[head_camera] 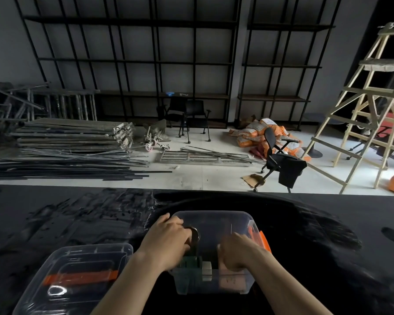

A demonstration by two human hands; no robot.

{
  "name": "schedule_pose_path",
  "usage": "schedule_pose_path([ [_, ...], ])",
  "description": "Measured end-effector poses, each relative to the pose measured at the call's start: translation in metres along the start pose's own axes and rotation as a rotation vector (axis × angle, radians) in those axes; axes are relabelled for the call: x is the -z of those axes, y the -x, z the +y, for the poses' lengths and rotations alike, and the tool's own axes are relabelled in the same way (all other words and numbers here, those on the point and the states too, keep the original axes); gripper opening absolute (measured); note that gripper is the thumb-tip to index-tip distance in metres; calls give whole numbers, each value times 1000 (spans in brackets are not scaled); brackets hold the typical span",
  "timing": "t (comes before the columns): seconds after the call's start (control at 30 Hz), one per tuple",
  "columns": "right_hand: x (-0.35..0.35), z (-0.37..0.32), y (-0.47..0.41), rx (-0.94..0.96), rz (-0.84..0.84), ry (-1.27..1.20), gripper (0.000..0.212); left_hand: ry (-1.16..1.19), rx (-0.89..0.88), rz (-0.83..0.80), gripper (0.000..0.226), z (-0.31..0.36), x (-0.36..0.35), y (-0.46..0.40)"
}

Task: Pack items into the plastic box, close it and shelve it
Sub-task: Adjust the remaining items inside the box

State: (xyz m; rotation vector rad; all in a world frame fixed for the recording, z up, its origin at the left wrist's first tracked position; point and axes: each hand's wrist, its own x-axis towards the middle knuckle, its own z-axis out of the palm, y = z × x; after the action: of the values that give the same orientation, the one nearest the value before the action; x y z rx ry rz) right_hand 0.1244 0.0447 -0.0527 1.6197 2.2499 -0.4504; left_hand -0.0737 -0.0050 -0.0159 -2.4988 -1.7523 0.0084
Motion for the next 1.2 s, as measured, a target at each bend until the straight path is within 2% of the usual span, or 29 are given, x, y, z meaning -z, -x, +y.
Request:
schedule_pose_path([
  [0.1,-4,0,1,-7,37,-31,13,201,77,213,28,3,-2,5],
  [0.2,0,-3,5,-22,95,-120,15,522,293,498,36,3,-9,8],
  [0.27,3,-5,8,-13,130,-192,19,701,457,485,41,4,-20,8],
  [0.33,6,-7,7,-11,149,-316,27,903,581,366,42,8,-29,6],
  [0.4,10,-12,5,-40,82,-500,17,1061,655,290,38,12,-34,5],
  [0.43,13,-17,5,-59,9,-570,15,1069,666,281,36,12,-36,4],
  [0.53,17,-31,4,-66,-176,-602,31,1031,694,266,36,11,-40,1],
  [0.7,18,-34,9,-81,-254,-687,37,1033,691,274,37,10,-42,1],
  [0.77,19,-31,11,-84,-207,-789,32,1026,682,285,38,10,-44,0],
  [0.87,26,-29,17,-89,-56,-983,10,1012,675,315,40,10,-46,0],
  [0.9,29,-30,18,-77,-34,-1041,9,1008,670,325,41,10,-46,0],
  [0.97,32,-37,18,-69,-55,-1106,21,1014,657,332,43,10,-46,0],
  [1.03,30,-45,17,-93,-49,-1123,24,1021,655,332,43,11,-45,0],
  [1.17,22,-48,7,-274,122,-1171,28,1003,654,334,42,11,-46,1],
  [1.2,21,-47,3,-326,119,-1163,33,1005,655,330,42,10,-47,1],
])
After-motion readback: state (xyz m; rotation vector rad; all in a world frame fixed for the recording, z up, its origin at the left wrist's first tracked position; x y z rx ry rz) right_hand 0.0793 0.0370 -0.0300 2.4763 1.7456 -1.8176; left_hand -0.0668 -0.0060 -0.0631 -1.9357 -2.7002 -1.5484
